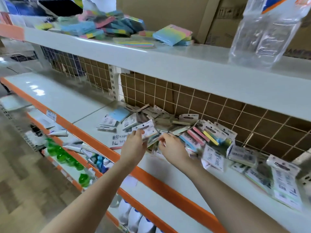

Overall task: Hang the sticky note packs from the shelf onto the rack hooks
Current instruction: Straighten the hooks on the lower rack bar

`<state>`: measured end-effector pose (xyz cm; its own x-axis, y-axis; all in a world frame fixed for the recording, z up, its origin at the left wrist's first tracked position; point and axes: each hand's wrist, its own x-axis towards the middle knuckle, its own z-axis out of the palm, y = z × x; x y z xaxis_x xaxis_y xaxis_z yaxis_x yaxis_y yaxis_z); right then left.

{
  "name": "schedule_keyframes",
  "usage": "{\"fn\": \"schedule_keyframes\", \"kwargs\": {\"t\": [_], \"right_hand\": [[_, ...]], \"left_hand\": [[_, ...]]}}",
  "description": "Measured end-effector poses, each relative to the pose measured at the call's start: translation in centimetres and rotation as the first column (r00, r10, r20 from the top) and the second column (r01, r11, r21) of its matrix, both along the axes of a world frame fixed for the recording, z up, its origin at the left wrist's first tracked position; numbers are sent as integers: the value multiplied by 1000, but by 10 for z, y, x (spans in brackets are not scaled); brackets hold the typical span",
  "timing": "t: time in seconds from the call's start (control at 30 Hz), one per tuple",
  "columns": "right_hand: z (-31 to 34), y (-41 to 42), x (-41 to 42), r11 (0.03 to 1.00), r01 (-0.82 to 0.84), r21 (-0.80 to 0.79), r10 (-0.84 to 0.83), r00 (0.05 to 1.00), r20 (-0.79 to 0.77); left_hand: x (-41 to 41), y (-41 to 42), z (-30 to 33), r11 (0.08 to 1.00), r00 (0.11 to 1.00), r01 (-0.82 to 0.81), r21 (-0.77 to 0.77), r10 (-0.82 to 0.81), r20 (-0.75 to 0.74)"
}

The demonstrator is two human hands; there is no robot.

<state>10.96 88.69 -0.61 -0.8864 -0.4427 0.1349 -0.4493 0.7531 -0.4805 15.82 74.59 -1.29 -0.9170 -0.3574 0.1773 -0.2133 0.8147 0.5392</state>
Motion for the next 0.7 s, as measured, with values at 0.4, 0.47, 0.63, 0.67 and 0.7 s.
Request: {"fn": "schedule_keyframes", "kwargs": {"t": [0.4, 0.47, 0.63, 0.67, 0.7], "right_hand": [[-39, -59, -16, 939, 308, 152, -281, 944, -173], [-39, -67, -7, 909, 375, 183, -320, 908, -271], [-40, -84, 7, 893, 404, 201, -261, 826, -501], [-42, -87, 7, 902, 383, 200, -246, 835, -492], [-44, -91, 8, 908, 365, 206, -235, 851, -470]], "left_hand": [[-59, -60, -34, 960, 956, 277, 42, -279, 87], [-59, -69, -38, 941, 942, 331, -69, -326, 80], [-49, -86, -39, 900, 901, 424, -101, -430, -55], [-47, -88, -41, 890, 882, 448, -88, -456, -119], [-45, -89, -44, 887, 866, 455, -76, -461, -194]]}}
